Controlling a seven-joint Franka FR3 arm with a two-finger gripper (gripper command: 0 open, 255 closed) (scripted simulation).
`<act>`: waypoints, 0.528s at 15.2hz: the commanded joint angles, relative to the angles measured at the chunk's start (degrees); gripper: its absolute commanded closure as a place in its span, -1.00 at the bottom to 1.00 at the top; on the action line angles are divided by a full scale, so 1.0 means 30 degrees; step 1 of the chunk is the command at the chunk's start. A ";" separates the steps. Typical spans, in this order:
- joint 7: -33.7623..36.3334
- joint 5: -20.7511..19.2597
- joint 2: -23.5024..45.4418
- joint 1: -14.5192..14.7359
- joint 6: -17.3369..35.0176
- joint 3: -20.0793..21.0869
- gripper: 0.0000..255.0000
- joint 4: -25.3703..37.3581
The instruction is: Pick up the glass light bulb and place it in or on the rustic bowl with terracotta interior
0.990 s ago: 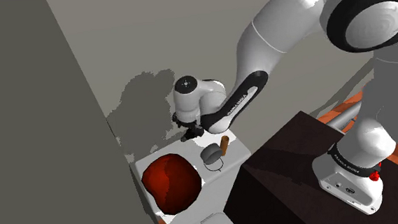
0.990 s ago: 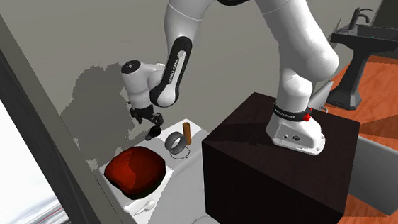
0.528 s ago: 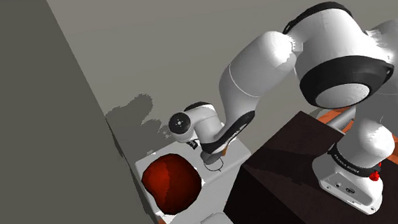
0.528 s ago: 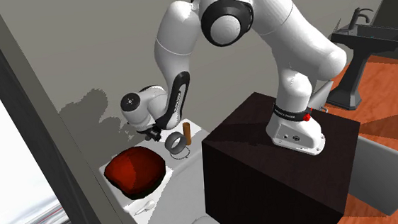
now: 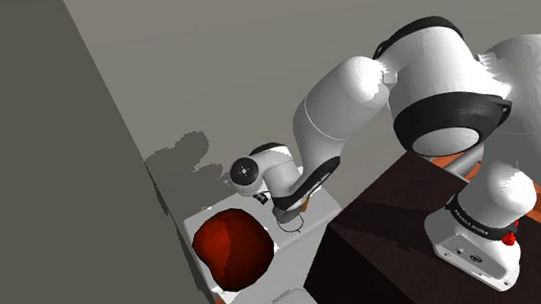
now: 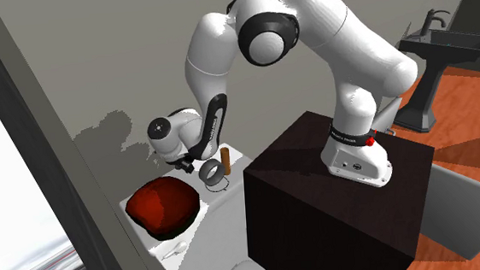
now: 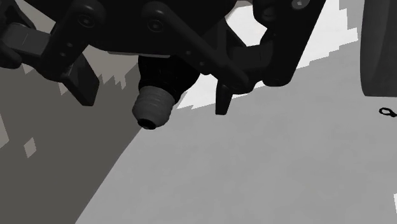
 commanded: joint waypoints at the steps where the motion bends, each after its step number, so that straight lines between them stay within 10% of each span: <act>1: -0.0018 0.0002 0.0214 -0.0145 -0.0009 -0.0085 -1.00 0.0080; 4: -0.0008 -0.0013 0.0212 -0.0155 -0.0013 -0.0076 -1.00 0.0082; 5: 0.0062 -0.0042 0.0182 -0.0093 0.0036 -0.0109 1.00 -0.0018; 8: 0.0160 -0.0053 0.0267 -0.0033 0.0087 -0.0127 1.00 -0.0015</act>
